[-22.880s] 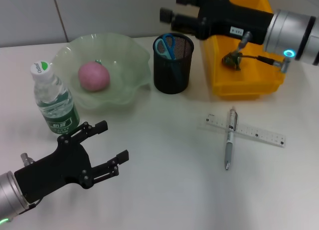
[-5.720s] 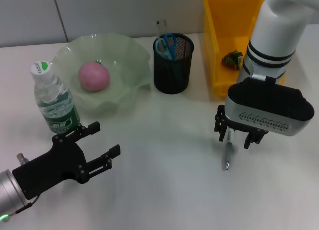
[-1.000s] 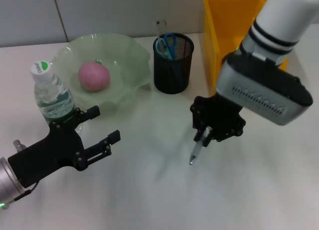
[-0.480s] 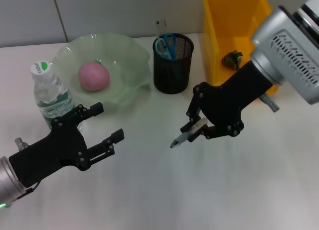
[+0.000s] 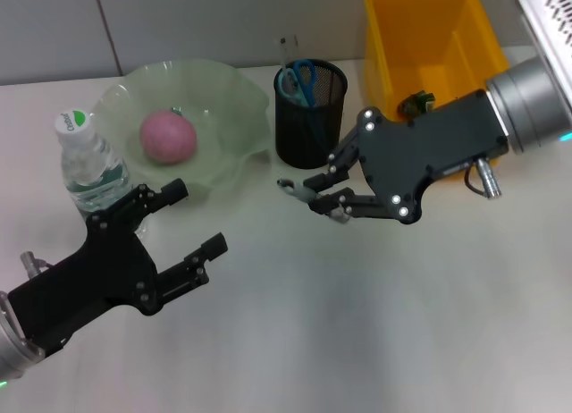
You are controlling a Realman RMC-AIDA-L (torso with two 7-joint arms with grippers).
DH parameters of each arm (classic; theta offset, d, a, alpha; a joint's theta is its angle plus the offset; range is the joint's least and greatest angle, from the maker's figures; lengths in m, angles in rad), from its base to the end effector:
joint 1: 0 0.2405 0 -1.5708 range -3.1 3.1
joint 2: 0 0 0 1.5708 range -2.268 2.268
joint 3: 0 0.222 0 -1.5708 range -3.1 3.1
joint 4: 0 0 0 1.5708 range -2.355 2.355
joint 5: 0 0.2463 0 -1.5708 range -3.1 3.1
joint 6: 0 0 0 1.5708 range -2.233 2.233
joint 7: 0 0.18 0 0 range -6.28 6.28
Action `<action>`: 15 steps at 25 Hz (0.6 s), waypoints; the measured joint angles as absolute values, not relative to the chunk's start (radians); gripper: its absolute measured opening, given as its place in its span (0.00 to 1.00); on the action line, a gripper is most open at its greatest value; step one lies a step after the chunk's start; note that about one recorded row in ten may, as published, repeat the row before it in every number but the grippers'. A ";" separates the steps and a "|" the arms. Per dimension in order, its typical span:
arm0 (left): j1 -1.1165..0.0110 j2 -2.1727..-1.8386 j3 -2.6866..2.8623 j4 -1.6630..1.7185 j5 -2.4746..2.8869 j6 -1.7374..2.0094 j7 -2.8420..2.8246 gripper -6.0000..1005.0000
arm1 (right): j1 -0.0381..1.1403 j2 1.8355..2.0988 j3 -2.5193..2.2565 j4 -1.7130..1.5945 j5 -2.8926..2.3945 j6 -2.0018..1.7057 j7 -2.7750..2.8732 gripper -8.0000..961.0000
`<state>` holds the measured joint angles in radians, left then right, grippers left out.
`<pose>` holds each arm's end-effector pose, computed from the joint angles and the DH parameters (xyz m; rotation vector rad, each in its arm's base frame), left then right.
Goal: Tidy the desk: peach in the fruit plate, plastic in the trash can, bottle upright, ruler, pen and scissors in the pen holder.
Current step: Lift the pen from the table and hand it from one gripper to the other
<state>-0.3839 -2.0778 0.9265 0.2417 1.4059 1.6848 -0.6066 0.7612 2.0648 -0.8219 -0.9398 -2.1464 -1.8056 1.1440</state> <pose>-0.2464 0.2850 -0.0503 -2.4017 -0.1622 -1.1353 0.1320 0.3740 0.0121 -3.0233 -0.4981 0.4103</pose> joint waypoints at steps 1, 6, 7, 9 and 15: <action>-0.389 -2.079 0.929 0.229 1.389 1.704 -0.605 0.76 | 0.747 2.068 -0.822 -0.942 -2.125 -1.805 1.162 0.13; -0.439 -2.080 0.930 0.137 1.340 1.784 -0.554 0.76 | 0.653 2.074 -0.790 -0.934 -2.001 -1.789 1.242 0.13; -0.449 -2.080 0.927 0.117 1.336 1.793 -0.540 0.76 | 0.643 2.074 -0.787 -0.930 -1.991 -1.788 1.248 0.13; -0.462 -2.080 0.926 0.096 1.332 1.800 -0.528 0.76 | 0.632 2.074 -0.789 -0.913 -1.981 -1.787 1.260 0.13; -0.479 -2.080 0.933 0.076 1.328 1.800 -0.526 0.75 | 0.634 2.074 -0.795 -0.812 -1.980 -1.782 1.274 0.13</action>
